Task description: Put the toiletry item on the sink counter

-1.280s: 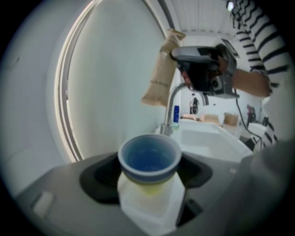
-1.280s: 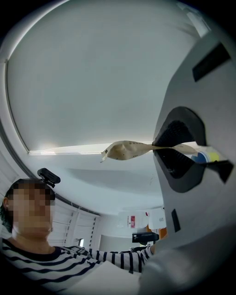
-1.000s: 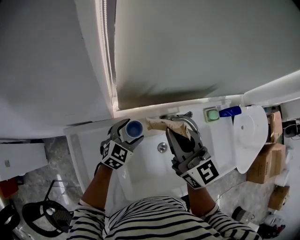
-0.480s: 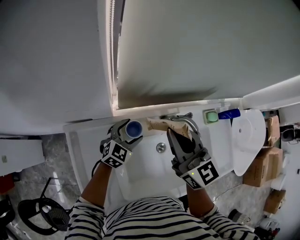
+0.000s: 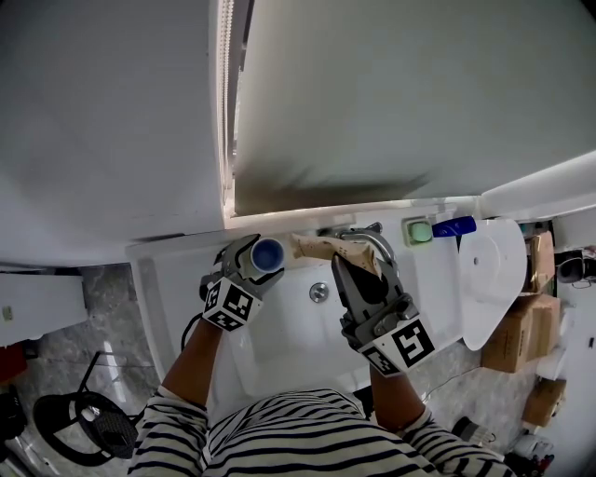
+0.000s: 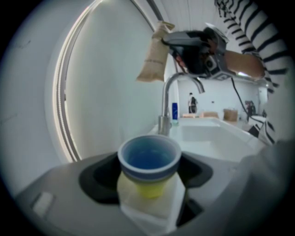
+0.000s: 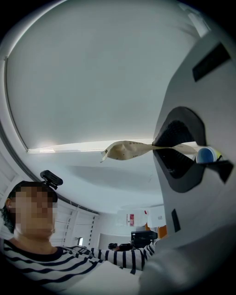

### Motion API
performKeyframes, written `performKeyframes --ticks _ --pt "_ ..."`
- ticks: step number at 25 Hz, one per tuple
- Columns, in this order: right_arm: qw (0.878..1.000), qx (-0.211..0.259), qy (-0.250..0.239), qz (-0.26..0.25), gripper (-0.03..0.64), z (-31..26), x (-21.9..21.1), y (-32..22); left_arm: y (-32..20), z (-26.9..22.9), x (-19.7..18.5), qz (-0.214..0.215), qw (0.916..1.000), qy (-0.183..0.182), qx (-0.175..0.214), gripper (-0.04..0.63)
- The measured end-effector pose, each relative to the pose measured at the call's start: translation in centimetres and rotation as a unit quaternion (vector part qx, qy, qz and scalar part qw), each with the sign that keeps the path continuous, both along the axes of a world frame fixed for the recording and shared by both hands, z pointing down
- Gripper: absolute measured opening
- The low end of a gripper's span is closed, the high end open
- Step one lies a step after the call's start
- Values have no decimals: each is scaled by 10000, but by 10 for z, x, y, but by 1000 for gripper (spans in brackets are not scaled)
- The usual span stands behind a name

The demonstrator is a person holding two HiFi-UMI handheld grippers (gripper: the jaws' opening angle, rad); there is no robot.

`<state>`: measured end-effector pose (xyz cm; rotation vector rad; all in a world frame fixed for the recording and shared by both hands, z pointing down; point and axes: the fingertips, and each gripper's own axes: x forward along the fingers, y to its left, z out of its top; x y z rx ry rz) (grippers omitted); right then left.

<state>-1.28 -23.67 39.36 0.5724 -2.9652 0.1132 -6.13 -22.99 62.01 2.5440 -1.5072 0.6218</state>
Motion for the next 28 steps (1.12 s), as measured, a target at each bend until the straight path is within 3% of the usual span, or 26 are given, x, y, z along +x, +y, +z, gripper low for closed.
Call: performKeyframes --ticks 8,18,28 --pt "10000 -10 8 -26 14 -1 0 2 -2 2 1 -3 9999 -129 -28 374" --pt "10000 -31 -31 -36 14 -1 0 4 -2 -7 3 66 9999 -50 132 419" --pt "9999 15 -146 -38 14 -7 1 9 7 -30 -4 -43 9996 -3 290 419"
